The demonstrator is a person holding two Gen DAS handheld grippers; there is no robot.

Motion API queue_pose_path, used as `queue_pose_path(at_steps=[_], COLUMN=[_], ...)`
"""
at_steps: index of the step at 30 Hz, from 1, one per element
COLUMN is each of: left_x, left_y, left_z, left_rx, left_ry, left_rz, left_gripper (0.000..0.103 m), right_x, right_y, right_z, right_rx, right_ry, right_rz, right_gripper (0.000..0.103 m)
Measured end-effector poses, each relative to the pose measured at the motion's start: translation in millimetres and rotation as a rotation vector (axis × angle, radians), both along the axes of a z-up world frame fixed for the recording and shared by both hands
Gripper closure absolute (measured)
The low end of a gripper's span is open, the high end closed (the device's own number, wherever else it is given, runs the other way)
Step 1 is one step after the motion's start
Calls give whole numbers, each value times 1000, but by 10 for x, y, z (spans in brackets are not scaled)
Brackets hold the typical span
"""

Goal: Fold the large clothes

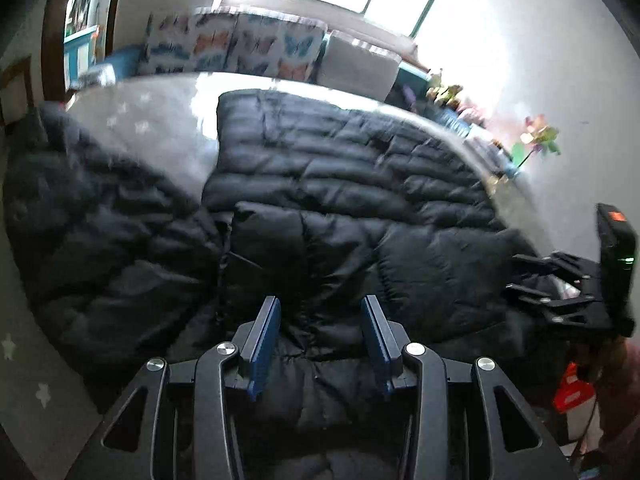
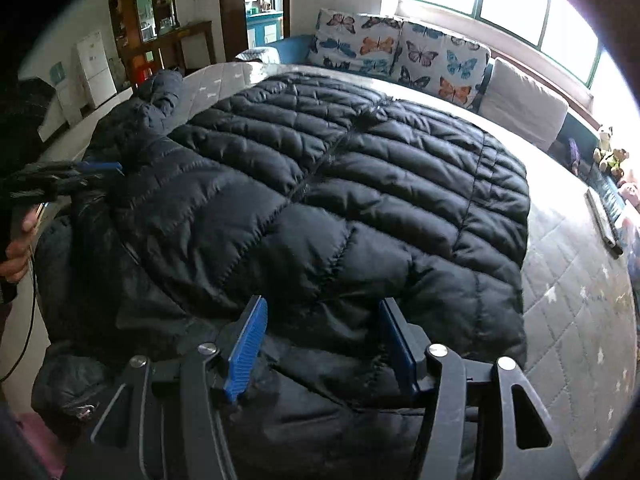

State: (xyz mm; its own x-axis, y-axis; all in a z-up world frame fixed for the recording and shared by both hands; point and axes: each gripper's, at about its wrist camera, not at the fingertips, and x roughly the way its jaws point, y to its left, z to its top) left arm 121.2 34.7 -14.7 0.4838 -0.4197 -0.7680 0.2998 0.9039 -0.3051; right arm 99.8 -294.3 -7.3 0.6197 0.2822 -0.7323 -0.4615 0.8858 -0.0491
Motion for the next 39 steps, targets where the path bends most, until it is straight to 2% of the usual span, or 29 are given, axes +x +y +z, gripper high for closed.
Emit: queue_pose_path(at_steps=[3,7,9,11,15,17,19,23,26,32,34,39], left_x=[11,-16,-59,-28,102,175,235,464,680,1312,1472,1880], left_y=[-21,147,341,676,1300,1549,1673,1753,1816,1767,1740,1640], left_z=[-65,100,254,364,353,280,215,142,72,-144,-162,-223], left_rx=[2,-34,-15,-7,-44,-75,-117,-100,-123,-94,-110,-92], left_ry=[-4,-30,-91,-129,-108,-80,-64,-76,-56,-11,3,42], left_rz=[-21,-33,23,135,334,387,391,395,379,376,360,341], left_gripper=[58,58,58,58,58,58,58,59,59,59,59,59], right_x=[37,44,30,29,44,49,51,52,54,61,64,68], right_y=[-57,-75,-53,-33,-37,-42,-47,-47,-50,-55,-64,-63], right_z=[-33,-79,-86,-105,-126,-133,-140,-141,-142,-148,-151,-155], right_rx=[36,47,34,26,39,49,54,55,60,75,80,91], right_ry=[27,43,35,32,30,31,31,33,32,35,36,38], right_rz=[-10,-11,-8,-4,-1,-1,-1,-1,2,5,5,7], right_gripper=[32,32,29,28,24,24,23,22,22,20,20,19])
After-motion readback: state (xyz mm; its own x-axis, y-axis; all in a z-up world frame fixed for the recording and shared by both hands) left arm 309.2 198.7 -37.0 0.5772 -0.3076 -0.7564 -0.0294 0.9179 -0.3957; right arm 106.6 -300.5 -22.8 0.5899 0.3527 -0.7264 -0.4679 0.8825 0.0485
